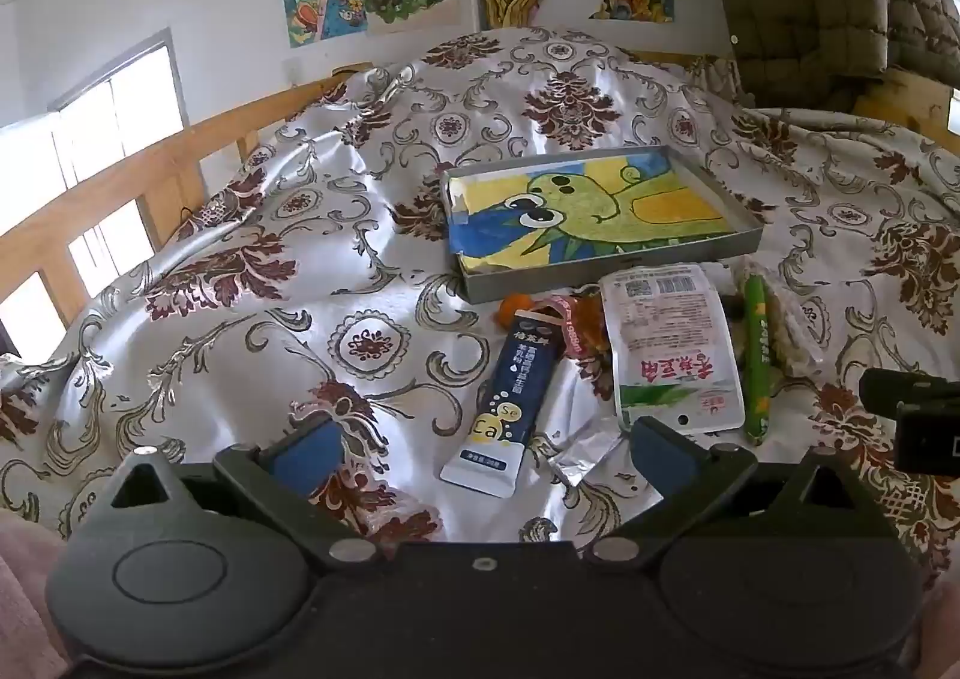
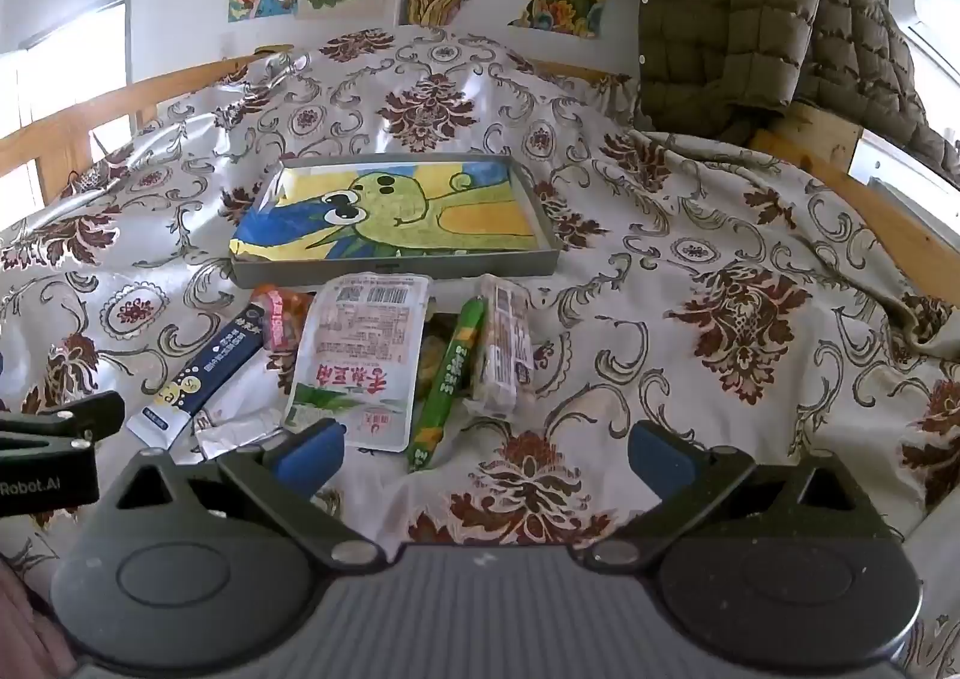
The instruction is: Organize snacks
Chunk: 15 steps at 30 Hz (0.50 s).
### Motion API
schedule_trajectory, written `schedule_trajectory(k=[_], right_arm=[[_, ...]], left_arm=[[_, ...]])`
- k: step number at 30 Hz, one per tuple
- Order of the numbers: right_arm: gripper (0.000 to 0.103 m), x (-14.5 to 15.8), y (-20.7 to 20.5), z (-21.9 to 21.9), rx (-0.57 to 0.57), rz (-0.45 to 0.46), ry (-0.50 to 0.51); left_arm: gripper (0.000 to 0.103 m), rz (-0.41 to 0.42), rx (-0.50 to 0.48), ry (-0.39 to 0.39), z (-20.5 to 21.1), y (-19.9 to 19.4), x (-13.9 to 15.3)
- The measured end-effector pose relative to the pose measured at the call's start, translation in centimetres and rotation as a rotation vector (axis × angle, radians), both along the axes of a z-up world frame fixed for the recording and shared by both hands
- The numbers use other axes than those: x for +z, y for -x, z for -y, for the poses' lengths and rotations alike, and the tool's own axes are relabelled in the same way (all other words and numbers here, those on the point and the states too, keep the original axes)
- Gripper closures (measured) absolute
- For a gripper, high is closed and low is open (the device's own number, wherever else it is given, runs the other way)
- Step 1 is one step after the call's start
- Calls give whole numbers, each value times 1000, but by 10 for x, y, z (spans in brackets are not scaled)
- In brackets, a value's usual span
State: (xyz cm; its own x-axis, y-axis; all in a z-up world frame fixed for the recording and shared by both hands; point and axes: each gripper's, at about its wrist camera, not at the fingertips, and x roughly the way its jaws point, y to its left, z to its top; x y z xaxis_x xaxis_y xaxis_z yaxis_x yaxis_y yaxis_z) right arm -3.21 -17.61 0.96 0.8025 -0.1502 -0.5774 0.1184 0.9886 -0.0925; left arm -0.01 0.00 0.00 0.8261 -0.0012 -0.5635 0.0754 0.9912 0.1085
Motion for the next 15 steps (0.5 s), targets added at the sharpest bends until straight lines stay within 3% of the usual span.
schedule_trajectory(k=[15], right_arm=[[0, -1, -1, 0, 1, -4, -3]], left_arm=[[1, -7, 0, 4, 0, 0, 0]])
